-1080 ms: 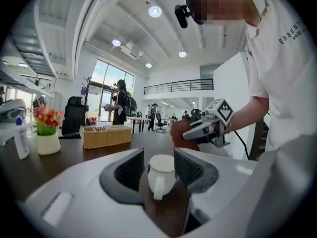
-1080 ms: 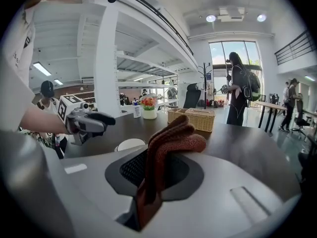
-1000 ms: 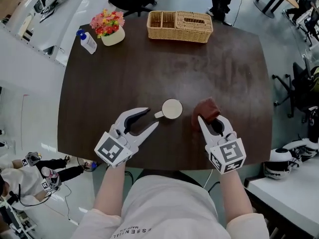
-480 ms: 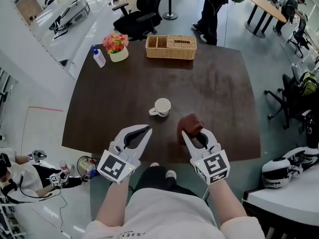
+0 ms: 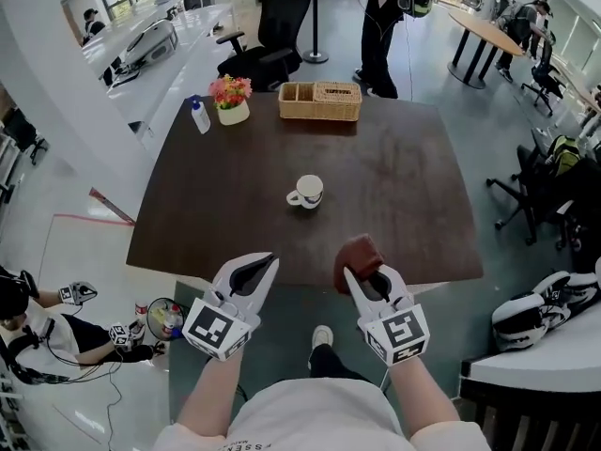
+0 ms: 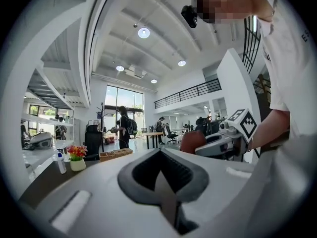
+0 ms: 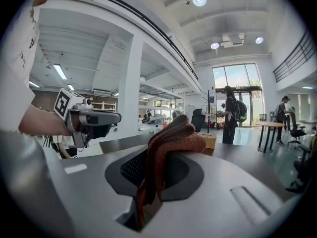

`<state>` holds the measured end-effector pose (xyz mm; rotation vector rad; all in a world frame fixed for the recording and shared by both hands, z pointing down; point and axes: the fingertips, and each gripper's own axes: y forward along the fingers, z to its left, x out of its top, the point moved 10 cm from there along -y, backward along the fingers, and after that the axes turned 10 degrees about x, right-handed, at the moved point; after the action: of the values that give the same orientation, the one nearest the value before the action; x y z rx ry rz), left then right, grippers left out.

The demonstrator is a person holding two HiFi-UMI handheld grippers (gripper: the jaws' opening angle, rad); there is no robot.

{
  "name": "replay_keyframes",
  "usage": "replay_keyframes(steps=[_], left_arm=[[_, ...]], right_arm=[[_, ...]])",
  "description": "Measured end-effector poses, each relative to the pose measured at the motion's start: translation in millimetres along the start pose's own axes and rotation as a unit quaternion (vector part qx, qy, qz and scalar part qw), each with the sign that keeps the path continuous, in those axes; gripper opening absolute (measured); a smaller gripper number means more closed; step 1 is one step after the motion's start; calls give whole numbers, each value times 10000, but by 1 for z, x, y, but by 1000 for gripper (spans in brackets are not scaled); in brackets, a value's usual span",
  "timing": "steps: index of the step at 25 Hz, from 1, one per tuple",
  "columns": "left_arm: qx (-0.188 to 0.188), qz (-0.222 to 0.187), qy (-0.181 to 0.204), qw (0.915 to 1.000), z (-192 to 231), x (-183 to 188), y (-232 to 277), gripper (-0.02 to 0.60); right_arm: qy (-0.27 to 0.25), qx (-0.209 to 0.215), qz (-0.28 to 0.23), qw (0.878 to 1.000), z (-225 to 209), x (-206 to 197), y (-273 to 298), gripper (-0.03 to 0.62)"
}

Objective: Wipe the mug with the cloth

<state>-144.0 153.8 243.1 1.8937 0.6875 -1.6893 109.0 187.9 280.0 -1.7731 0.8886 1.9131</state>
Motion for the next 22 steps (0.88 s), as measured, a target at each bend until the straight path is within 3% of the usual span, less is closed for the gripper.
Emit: replay_keyframes(steps=[6,11,16,22], left_arm=[[0,51,63,10000,-55,-8,-93,0],[-119,-92,85,9999,-84,4,-144,0],[-296,-185,184,9992,-116,20,-173,0],[-385,-97,225,9990,-134,27,-180,0]], right_arm=[[-272,-184,-139,9994,81,-14,-59,80],[-135,-437,-223,9987,134,-21,-100,80],[-91,-675,-294,9972,173,-21,-140,80],[-157,-777,-399,9961,187,-14,-163,78]])
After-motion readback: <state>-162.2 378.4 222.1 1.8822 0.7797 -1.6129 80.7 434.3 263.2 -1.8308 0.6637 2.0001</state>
